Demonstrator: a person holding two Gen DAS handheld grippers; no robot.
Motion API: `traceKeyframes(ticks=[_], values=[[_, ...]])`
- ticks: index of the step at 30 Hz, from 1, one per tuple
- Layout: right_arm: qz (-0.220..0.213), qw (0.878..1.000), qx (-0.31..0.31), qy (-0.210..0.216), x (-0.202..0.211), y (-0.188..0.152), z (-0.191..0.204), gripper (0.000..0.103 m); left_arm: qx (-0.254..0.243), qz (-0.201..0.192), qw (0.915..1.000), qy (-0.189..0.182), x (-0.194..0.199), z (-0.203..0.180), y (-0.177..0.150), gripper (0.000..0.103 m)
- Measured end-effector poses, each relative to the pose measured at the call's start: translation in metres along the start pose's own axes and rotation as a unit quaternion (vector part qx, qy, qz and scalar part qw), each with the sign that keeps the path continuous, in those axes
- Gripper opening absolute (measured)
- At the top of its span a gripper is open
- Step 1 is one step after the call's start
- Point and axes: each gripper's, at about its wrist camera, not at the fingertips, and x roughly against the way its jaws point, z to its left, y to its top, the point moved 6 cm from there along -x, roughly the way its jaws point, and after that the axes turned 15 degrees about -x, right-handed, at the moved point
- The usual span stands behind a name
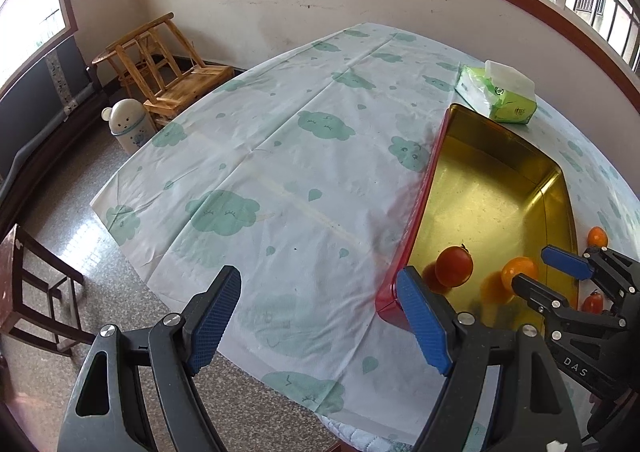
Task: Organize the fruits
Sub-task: 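Carry the orange into the gold tray and open the right gripper, then grasp the second orange on the cloth with the right gripper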
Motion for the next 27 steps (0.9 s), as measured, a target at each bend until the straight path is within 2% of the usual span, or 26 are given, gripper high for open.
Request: traceKeyframes(ticks=[8, 11, 16, 22, 27], values=[[-0.044, 0.998, -0.048, 0.01, 0.052, -0.013, -0.027, 0.052, -0.014, -0.024, 0.9992, -0.029, 0.015, -0.025, 0.009, 0.078], [-0.062, 0.996, -0.07, 0.001, 0.074, -0.023, -0.049, 0.053, -0.027, -0.031, 0.9982, -0.043, 0.019, -0.04, 0.012, 0.078], [-0.084, 0.989, -0.116, -0.039, 0.108, -0.049, -0.1, 0.055, -0.055, -0.04, 0.9953, -0.068, 0.026, -0.074, 0.016, 0.078], [-0.08, 0.976, -0.185, -0.086, 0.129, -0.092, -0.164, 0.055, -0.092, -0.042, 0.99, -0.098, 0.03, -0.117, 0.017, 0.078], [-0.061, 0.967, -0.227, -0.099, 0.127, -0.126, -0.194, 0.055, -0.121, -0.039, 0.9849, -0.118, 0.031, -0.149, 0.014, 0.078]])
